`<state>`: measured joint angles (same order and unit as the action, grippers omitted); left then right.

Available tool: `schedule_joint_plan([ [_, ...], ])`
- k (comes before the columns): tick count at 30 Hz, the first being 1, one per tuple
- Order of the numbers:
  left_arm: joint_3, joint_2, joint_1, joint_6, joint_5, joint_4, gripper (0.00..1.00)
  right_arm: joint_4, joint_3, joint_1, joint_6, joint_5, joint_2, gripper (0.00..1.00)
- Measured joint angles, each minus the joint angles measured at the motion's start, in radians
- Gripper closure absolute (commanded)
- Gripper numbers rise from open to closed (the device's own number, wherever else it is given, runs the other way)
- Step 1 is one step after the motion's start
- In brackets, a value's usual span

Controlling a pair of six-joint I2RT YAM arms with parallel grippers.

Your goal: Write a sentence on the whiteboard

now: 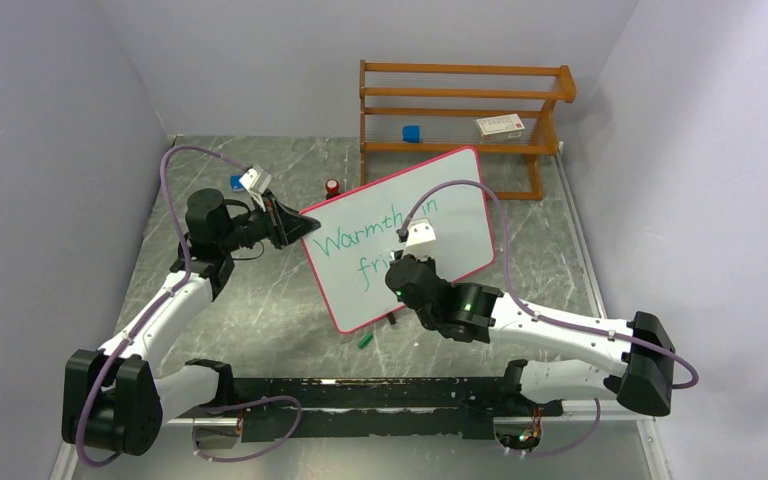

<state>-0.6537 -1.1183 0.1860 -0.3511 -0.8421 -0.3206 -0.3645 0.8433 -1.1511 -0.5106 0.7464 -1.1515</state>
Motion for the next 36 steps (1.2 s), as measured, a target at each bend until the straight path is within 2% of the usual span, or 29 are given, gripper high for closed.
schedule_joint_plan([
  [36,0.000,-0.001,0.000,0.000,0.000,0.000,0.95,-0.090,-0.002,-0.002,-0.037,-0.066,0.000,1.00],
])
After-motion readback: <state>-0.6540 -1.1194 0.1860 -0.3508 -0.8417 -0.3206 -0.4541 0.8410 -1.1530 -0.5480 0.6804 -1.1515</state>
